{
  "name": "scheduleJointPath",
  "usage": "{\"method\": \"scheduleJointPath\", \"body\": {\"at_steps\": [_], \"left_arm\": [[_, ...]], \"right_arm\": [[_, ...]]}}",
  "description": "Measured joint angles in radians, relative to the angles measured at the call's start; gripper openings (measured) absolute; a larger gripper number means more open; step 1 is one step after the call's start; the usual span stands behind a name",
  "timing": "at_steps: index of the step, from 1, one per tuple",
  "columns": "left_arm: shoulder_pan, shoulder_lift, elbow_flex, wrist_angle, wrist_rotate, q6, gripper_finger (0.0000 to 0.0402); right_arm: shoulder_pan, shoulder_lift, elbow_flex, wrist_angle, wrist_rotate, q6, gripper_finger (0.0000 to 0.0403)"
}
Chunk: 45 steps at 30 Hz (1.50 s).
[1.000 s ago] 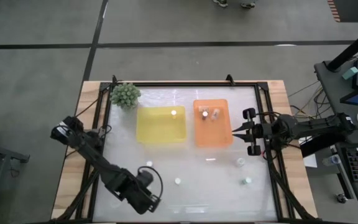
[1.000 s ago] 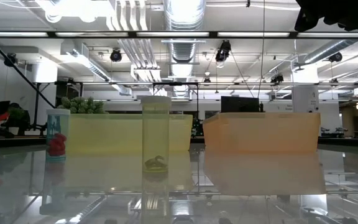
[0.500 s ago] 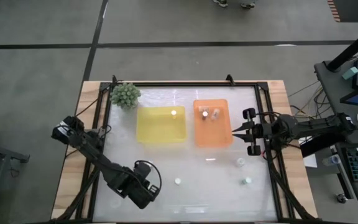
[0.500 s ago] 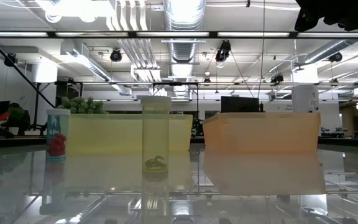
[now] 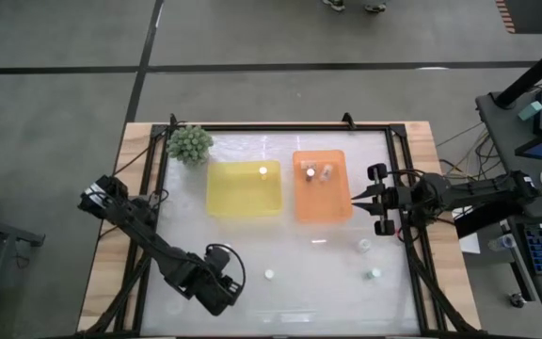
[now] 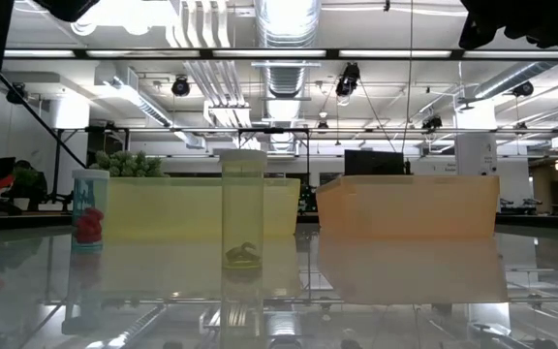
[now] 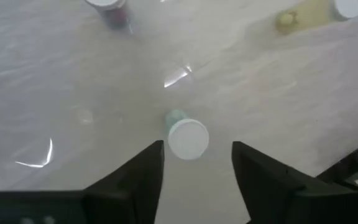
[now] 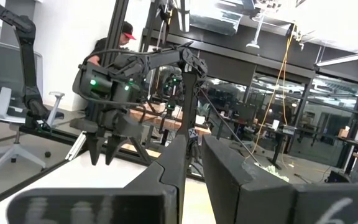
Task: Pick and place medicine bottles into bin by pill shape (circle, oval)
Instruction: Put the left green pill bottle into the yellow bin
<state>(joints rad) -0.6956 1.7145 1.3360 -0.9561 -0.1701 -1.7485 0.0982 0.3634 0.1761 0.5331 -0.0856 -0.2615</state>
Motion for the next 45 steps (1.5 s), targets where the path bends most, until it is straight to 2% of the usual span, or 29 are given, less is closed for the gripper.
{"method": "scheduleJointPath", "body": {"at_steps": [4,23,31,40,45], "left_arm": [[0.002,0.0,-0.018,0.021,-0.002,0.001,0.0189],[0.007,0.0,-0.033,0.035,-0.003,0.0,0.0189],[0.01,0.077,-0.021,0.036,0.062,0.025,0.0189],[0.011,0.091,-0.02,0.036,0.039,0.03,0.0189],[0.012,0.089,-0.019,0.04,0.034,0.032,0.0165]], "right_arm": [[0.0,0.0,0.0,0.0,0.0,0.0,0.0043],[0.0,0.0,0.0,-0.003,0.001,0.0,0.0043],[0.0,0.0,0.0,-0.004,0.001,0.0,0.0043],[0.0,0.0,0.0,-0.004,0.001,0.0,0.0043],[0.0,0.0,0.0,-0.004,0.001,0.0,0.0043]]}}
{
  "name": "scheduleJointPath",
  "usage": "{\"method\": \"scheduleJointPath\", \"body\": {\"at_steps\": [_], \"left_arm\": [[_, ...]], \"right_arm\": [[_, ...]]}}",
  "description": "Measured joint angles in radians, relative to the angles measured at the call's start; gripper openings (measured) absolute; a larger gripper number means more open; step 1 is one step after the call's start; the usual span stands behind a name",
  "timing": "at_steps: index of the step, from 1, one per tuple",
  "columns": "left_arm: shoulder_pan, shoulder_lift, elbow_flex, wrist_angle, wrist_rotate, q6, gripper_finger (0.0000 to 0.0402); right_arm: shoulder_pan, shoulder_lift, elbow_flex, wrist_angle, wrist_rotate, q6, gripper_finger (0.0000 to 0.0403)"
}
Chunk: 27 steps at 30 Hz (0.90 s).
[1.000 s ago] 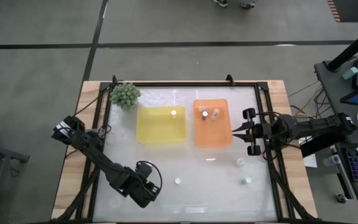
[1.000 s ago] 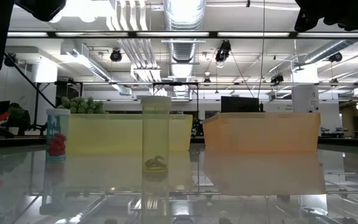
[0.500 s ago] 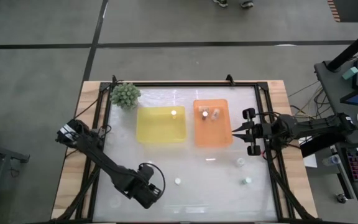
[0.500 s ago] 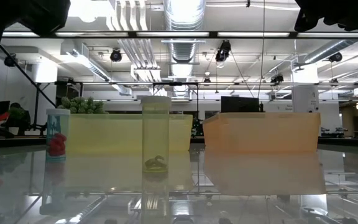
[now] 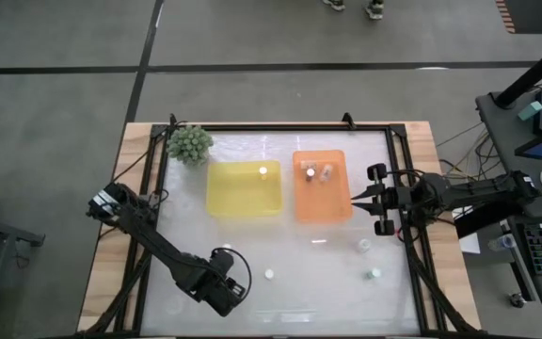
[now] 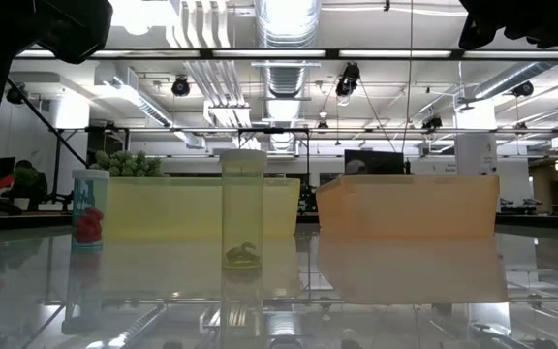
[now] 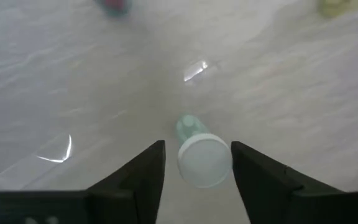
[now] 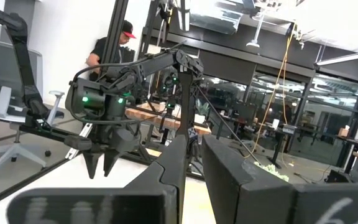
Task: Pick and place medicine bottles into bin by pill shape (circle, oval)
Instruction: Put the left green pill bottle into the yellow bin
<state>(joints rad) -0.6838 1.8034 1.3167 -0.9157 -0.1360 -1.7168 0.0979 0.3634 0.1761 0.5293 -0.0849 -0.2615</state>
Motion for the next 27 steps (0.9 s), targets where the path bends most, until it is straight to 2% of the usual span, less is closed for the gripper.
{"method": "scheduleJointPath", "body": {"at_steps": [7,15,18,23,27], "left_arm": [[0.002,0.0,0.0,0.032,0.013,0.022,0.0095],[0.024,-0.005,0.043,0.043,0.074,0.076,0.009],[0.057,-0.005,0.103,0.041,0.106,0.159,0.009],[0.126,-0.007,0.235,0.042,0.231,0.356,0.009],[0.191,-0.007,0.329,0.026,0.243,0.548,0.0091]], "right_arm": [[0.0,0.0,0.0,0.0,0.0,0.0,0.0043],[0.0,0.0,0.0,-0.001,0.0,0.0,0.0043],[0.0,0.0,0.0,-0.001,0.006,0.0,0.0043],[0.0,0.0,0.0,-0.003,0.007,-0.002,0.0043],[0.0,0.0,0.0,-0.004,0.008,-0.003,0.0043]]}}
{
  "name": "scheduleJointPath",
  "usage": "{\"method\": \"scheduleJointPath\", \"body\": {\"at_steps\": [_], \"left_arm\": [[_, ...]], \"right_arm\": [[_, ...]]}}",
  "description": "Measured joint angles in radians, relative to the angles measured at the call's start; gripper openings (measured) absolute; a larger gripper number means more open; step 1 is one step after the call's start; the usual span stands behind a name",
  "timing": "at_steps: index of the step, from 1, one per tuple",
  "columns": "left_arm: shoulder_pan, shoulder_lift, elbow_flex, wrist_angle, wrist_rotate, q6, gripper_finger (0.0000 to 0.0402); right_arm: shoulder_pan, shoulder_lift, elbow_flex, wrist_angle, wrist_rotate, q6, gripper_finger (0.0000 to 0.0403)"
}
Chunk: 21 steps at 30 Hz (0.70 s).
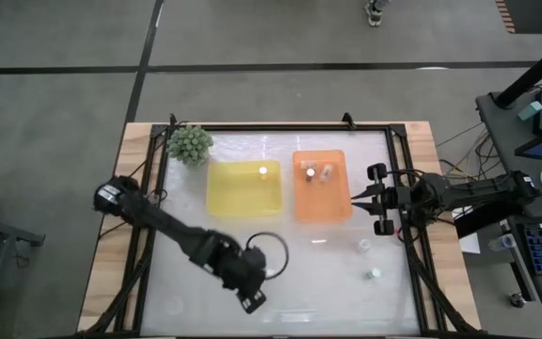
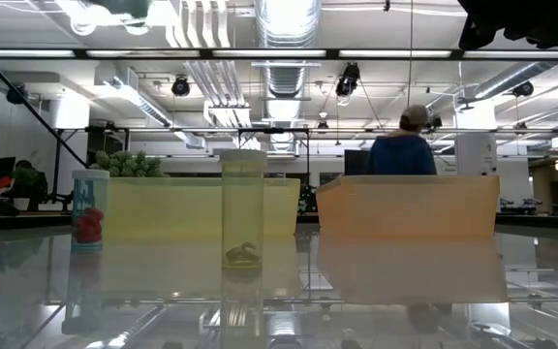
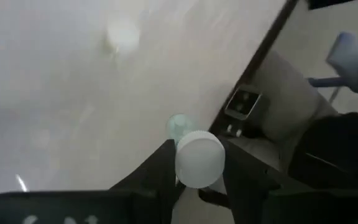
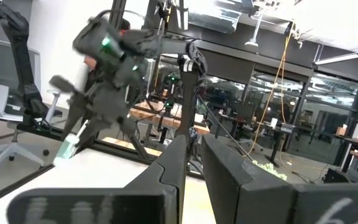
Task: Pick and place medicine bottles into bin by pill shape (circle, oval)
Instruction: Put the left green pill bottle into the yellow bin
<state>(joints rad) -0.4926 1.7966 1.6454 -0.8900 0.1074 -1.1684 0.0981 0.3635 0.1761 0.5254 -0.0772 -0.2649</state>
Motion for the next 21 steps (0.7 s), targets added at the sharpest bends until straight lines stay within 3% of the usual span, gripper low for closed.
{"method": "scheduleJointPath", "body": {"at_steps": [11,21], "left_arm": [[0.26,-0.001,0.105,-0.271,-0.05,0.462,0.0092],[0.499,-0.001,0.101,-0.385,-0.232,0.707,0.0092]], "right_arm": [[0.0,0.0,0.0,0.0,0.001,0.002,0.0043],[0.0,0.0,0.0,-0.006,0.001,0.001,0.0043]]}}
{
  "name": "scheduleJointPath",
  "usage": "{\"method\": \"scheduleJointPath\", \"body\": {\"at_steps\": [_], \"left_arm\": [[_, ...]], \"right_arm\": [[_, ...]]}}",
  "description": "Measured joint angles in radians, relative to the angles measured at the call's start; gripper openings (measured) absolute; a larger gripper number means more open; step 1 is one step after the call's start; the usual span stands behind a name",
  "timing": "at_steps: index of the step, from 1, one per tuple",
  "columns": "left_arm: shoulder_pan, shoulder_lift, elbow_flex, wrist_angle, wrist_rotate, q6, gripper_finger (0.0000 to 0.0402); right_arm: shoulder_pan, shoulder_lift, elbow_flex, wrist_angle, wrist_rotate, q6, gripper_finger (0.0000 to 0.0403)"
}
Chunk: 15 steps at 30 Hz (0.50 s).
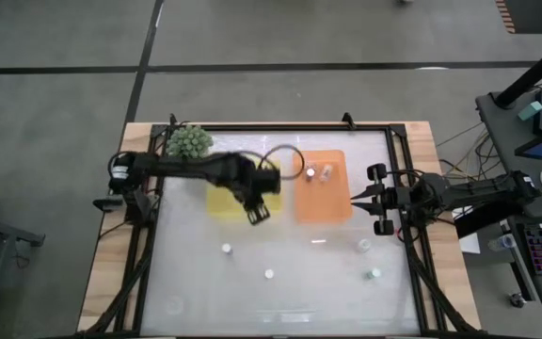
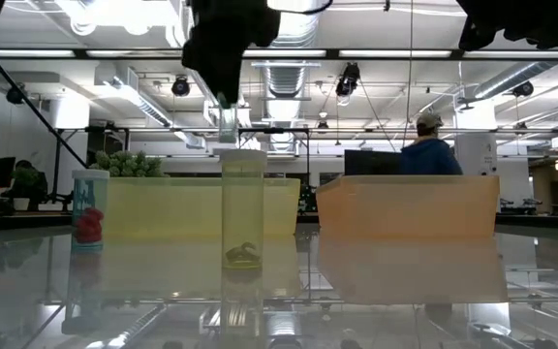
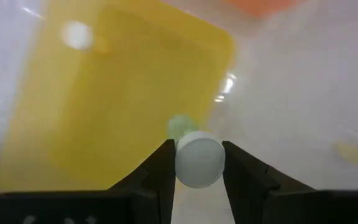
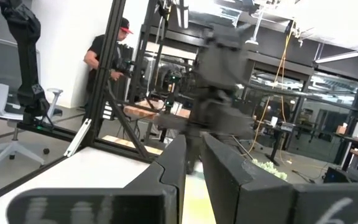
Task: Pick and place medicine bottles into bin by pill shape (circle, oval)
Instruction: Put the left green pill bottle into the yellow bin
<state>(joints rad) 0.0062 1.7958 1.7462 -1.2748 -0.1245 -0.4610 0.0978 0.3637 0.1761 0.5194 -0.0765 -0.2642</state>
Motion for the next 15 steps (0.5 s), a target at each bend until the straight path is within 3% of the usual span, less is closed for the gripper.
{"method": "scheduleJointPath", "body": {"at_steps": [15], "left_arm": [[0.248,0.001,-0.166,0.071,-0.012,0.103,0.0093]], "right_arm": [[0.0,0.0,0.0,-0.021,0.0,0.019,0.0043]]}}
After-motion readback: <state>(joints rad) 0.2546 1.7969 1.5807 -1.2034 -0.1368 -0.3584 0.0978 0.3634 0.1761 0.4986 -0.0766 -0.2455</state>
